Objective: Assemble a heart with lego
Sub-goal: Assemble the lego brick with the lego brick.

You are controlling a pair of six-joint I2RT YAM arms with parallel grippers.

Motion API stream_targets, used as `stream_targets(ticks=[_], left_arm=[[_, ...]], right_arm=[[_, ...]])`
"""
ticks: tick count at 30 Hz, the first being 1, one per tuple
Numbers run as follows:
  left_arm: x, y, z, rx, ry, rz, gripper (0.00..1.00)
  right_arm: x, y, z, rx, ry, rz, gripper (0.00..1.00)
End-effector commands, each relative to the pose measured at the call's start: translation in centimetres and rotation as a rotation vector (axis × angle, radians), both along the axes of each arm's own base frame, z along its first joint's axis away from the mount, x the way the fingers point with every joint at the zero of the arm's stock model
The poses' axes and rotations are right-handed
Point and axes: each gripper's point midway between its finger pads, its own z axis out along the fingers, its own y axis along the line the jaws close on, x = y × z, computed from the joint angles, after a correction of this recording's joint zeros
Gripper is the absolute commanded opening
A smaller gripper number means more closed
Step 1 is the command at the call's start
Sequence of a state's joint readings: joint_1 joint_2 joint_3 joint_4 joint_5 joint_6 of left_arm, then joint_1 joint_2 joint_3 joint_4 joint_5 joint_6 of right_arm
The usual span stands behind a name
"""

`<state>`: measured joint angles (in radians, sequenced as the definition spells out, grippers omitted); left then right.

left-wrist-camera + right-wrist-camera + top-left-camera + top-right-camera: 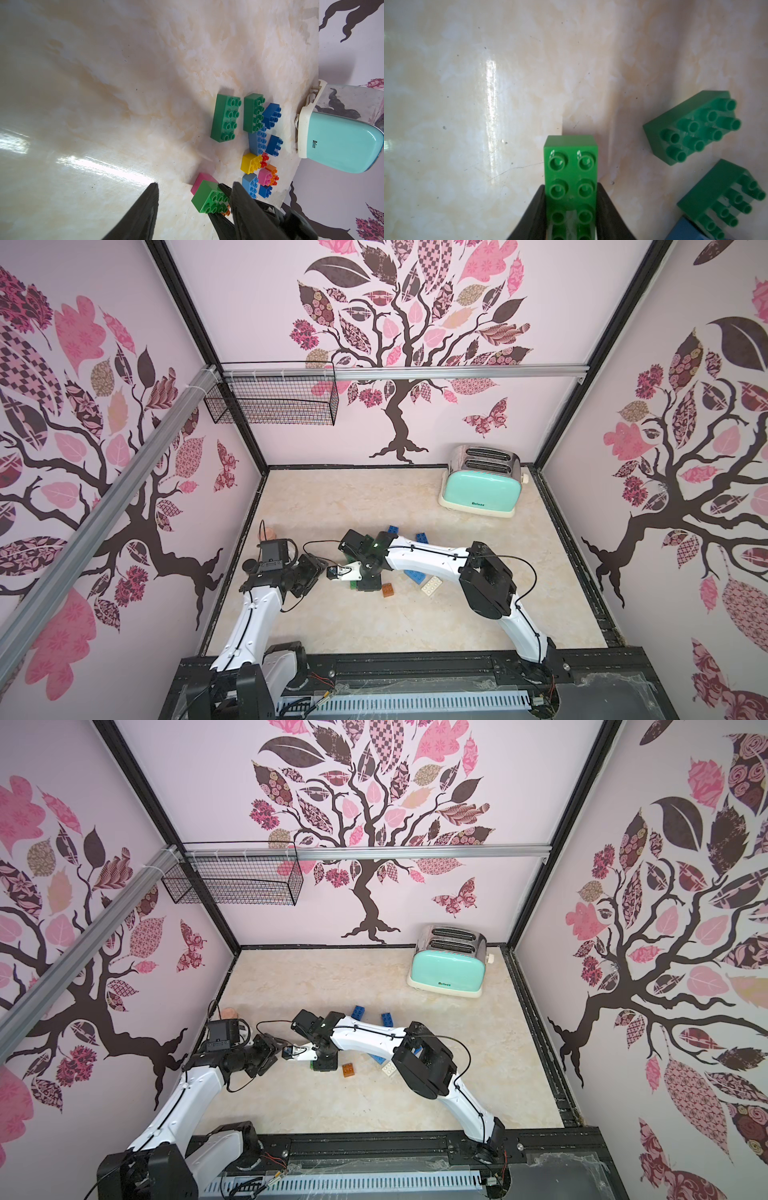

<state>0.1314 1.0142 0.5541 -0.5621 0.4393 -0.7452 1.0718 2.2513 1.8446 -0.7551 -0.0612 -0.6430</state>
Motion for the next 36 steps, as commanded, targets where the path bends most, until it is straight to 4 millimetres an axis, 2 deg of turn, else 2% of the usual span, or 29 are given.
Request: stream_targets(ticks=[1, 3, 5, 11, 17, 19, 24, 30, 36], left_arm=[[0.0, -0.1, 0.0, -0.007, -0.001, -0.005, 0.59], [0.0, -0.1, 0.0, -0.007, -0.001, -0.004, 0.59], [0.0, -0.1, -0.1, -0.007, -0.002, -0.003, 0.58], [0.2, -0.4, 0.1, -0.026, -0.013, -0.022, 0.59], [0.3, -0.9, 0.3, -0.045, -0.025, -0.054, 0.59], [0.3, -1.0, 0.3, -0.046, -0.022, -0.056, 0.59], [0.3, -1.0, 0.2, -0.053, -0.024, -0.052, 0.59], [0.4, -1.1, 0.3, -0.052, -0.029, -0.056, 0.6], [0.6, -1.2, 0.6, -0.052, -0.044, -0.069, 0.63]], right_arm=[[-0.4, -2.3, -5.0, -0.124, 0.007, -0.051, 0.21], [-0.2, -2.1, -4.3, -0.061, -0.032, -0.052, 0.21], [-0.8, -2.0, -3.4, -0.015, -0.02, -0.032, 0.22], [-1.1, -2.0, -0.9, -0.01, 0.042, -0.039, 0.22], [-0.6, -2.0, 1.4, 0.015, 0.028, -0.074, 0.24], [-0.3, -2.0, 1.3, 0.019, 0.026, -0.094, 0.24], [0.6, -2.3, -0.4, -0.007, 0.018, -0.161, 0.26], [0.6, -1.6, 1.1, 0.046, 0.043, -0.186, 0.4], [0.8, -1.1, 3.8, 0.119, 0.044, -0.182, 0.5]])
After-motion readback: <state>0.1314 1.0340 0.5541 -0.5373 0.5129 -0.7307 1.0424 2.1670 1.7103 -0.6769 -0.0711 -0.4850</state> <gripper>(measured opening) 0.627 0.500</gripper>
